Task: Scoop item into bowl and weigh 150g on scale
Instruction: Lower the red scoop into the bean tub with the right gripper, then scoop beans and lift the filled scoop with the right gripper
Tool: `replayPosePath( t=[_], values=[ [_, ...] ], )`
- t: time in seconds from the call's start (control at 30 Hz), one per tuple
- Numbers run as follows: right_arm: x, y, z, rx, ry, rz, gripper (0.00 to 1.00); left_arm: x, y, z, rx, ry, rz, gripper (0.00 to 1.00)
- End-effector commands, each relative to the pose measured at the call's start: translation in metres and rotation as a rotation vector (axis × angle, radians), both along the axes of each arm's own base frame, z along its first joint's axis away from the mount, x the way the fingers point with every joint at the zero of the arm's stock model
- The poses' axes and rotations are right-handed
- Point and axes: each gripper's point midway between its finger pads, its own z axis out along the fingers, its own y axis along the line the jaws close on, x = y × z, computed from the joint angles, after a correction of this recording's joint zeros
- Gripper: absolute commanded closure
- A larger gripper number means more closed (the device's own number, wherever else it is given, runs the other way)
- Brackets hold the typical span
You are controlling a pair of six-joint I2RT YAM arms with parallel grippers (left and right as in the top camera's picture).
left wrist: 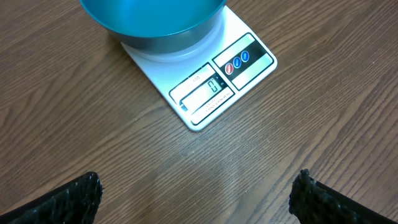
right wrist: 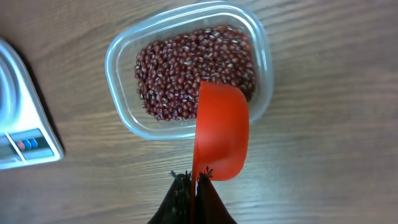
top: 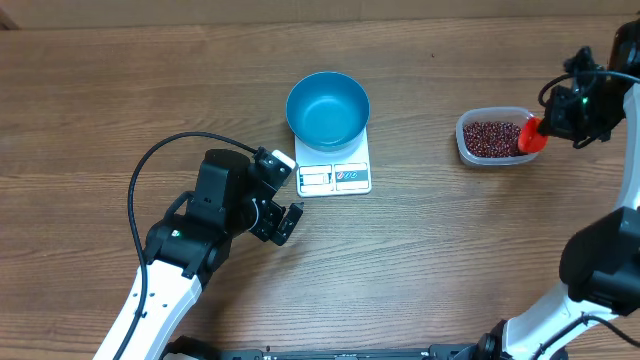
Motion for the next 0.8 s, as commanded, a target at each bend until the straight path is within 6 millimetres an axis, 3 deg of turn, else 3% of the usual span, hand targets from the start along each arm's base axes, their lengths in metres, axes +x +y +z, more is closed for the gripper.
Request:
replayPosePath(
  t=[0.0, 0.17, 0.5, 0.77],
  values=[
    [0.013, 0.002, -0.003, -0.005, -0.049, 0.134, 0.96, -0.003, -0.002, -0.004, 0.005, 0.006, -0.029, 0.0],
    [0.026, -0.003, -0.02, -0.006, -0.048, 0.136, 0.96, -0.003, -0.002, -0.004, 0.005, 0.006, -0.029, 0.0],
    [0.034, -0.006, -0.052, 0.022, 0.013, 0.08, 0.96, -0.003, -0.002, -0.004, 0.005, 0.006, -0.029, 0.0],
    [0.03, 0.005, -0.072, 0.089, 0.027, 0.082, 0.96, -0.003, -0.002, -0.004, 0.005, 0.006, -0.029, 0.0]
  ],
)
